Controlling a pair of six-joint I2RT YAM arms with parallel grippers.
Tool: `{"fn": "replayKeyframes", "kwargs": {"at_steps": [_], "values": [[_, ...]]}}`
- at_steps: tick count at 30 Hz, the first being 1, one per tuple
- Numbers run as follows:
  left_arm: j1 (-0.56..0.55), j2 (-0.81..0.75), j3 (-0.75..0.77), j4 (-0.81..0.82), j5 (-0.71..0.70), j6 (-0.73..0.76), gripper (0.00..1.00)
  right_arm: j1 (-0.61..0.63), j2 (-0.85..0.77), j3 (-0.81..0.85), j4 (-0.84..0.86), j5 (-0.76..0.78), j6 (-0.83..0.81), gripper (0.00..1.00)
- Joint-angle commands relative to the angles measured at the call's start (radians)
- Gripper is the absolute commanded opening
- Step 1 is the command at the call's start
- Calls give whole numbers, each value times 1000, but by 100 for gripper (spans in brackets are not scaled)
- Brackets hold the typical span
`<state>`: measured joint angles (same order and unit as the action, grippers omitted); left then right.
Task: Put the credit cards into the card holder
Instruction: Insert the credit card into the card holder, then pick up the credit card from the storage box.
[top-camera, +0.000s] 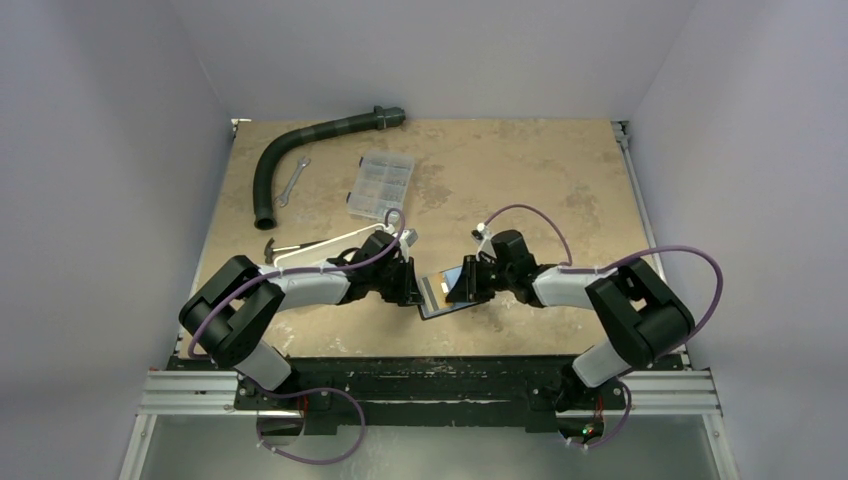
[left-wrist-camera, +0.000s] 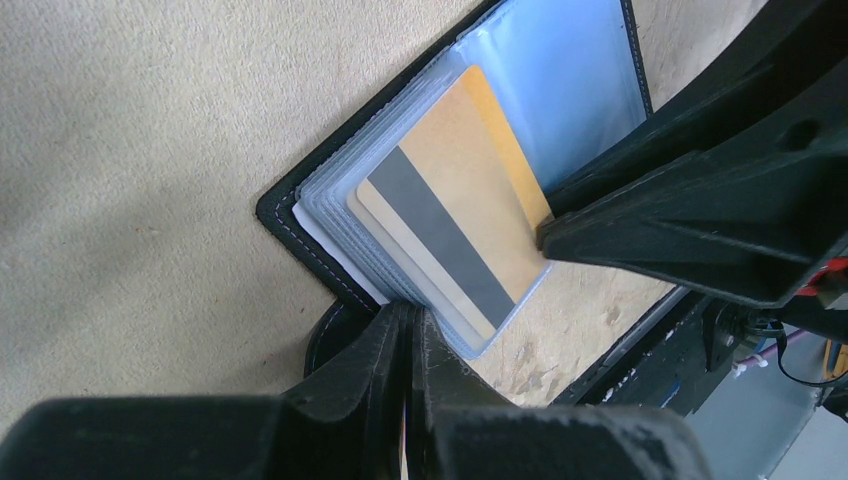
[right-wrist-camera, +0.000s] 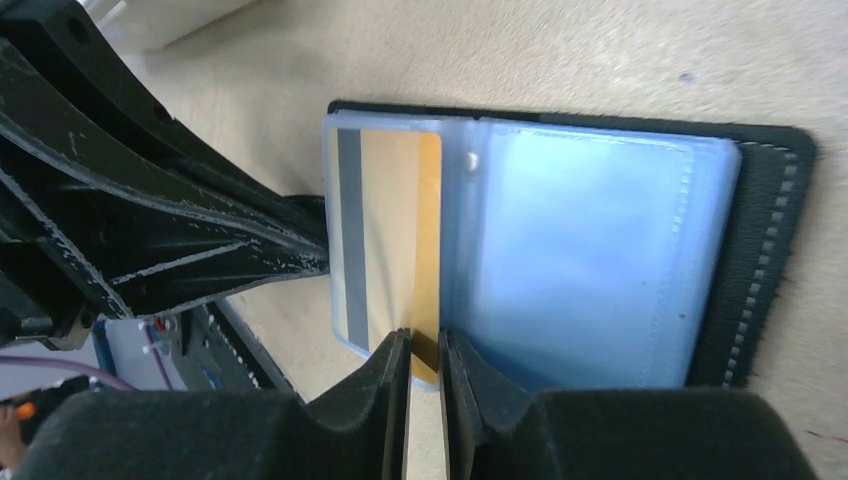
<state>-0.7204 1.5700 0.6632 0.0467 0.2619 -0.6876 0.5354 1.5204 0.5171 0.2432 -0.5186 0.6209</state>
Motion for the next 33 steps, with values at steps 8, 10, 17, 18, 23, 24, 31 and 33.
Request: {"fn": "replayKeyframes", "kwargs": {"at_steps": [8, 10, 17, 18, 23, 24, 31, 33], "values": [[-2, 25, -24, -29, -54, 19, 0, 55, 7, 32, 73, -47, 29, 20], [-1, 21, -21, -42, -56, 23, 0, 47, -23, 29, 43, -30, 14, 23], [4, -68, 31, -194, -120, 71, 5, -34, -141, 34, -108, 37, -61, 39], [8, -93, 42, -218, -118, 76, 9, -36, -164, 45, -140, 54, -79, 41], [29, -240, 143, -345, -106, 99, 35, -40, -260, 99, -253, 133, -142, 48], [39, -265, 167, -363, -96, 107, 43, -41, -271, 103, -270, 142, -151, 48], [168, -297, 324, -504, -243, 194, 70, -40, -299, 74, -255, 130, -152, 48], [176, -269, 350, -513, -373, 207, 79, -40, -308, 57, -249, 125, -145, 48]]}}
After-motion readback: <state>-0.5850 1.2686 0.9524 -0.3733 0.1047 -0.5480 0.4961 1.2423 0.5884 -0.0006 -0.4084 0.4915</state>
